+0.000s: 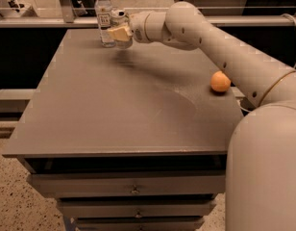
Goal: Move 7up can near blue plastic bottle
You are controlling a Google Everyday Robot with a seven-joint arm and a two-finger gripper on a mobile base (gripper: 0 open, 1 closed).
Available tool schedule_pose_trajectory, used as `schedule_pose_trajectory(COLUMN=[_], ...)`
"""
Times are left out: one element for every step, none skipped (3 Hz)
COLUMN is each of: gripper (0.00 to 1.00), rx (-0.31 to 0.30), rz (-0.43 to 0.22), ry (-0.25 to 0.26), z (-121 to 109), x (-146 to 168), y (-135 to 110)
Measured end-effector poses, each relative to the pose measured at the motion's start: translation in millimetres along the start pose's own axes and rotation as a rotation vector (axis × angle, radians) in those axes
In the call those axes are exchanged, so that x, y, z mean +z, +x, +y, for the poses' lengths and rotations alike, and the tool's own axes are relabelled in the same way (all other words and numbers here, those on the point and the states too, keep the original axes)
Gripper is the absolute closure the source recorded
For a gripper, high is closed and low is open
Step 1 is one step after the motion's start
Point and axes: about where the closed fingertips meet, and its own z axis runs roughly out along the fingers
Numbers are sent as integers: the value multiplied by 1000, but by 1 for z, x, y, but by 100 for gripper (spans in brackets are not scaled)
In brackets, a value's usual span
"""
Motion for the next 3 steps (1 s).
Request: schedule_pose_trajectory(gripper=[78,55,32], rx=[21,40,65], rz=[7,9,10], ry=[18,40,42], z=[-14,-26,-30], x=[5,10,18], y=[6,12,18])
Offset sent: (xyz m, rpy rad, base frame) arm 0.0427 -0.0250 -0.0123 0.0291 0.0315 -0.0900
